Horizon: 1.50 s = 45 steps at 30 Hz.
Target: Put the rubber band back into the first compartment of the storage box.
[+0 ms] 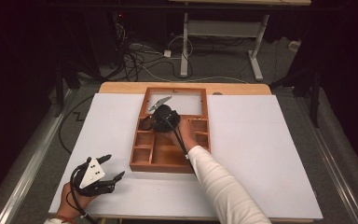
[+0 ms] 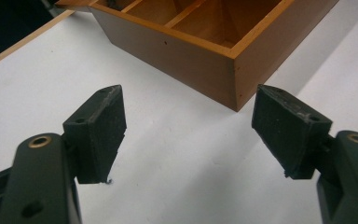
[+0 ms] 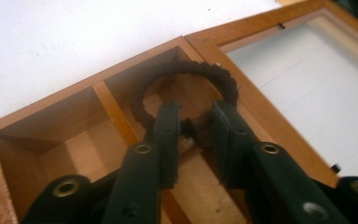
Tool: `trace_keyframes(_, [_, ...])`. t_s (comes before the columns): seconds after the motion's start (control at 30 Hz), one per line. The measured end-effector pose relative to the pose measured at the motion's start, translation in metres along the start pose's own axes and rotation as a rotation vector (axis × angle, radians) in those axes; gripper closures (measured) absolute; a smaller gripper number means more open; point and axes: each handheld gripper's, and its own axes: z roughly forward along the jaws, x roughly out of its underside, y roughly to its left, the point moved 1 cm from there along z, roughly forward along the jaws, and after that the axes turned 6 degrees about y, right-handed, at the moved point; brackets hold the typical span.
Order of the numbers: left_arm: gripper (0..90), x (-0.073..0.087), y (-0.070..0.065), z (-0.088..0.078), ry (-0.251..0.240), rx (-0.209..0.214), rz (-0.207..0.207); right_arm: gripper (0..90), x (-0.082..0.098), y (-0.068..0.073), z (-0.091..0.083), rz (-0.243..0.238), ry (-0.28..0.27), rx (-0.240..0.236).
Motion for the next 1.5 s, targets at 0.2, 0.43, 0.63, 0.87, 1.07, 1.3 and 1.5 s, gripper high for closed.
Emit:
trace_keyframes(0.2, [25.1,0.0,0.001,0.0,0.003,-0.002,0.001,84.7,-0.007,0.017,0.001,-0.129,0.01,0.013])
trace_keyframes(0.43, [25.1,0.001,0.0,0.0,0.003,-0.002,0.003,71.5,-0.009,0.016,-0.002,-0.069,-0.039,-0.043])
trace_keyframes(0.63, [25.2,0.0,0.0,0.0,0.003,-0.004,-0.001,90.0,-0.012,0.009,-0.012,-0.054,-0.103,0.004])
trace_keyframes(0.87, [25.2,0.0,0.0,0.001,0.004,0.001,0.002,90.0,-0.014,0.005,0.004,-0.046,-0.071,0.031])
trace_keyframes(1.07, [25.3,0.001,0.0,0.0,-0.003,-0.002,0.001,90.0,-0.012,0.007,0.016,-0.035,-0.025,0.024])
trace_keyframes(1.3, [25.2,0.001,0.0,0.0,0.0,-0.002,-0.001,89.8,-0.012,0.013,0.018,-0.063,-0.002,0.026])
trace_keyframes(1.5, [25.2,0.001,0.0,0.001,0.0,-0.002,-0.002,88.6,-0.011,0.008,0.008,-0.04,-0.041,0.028])
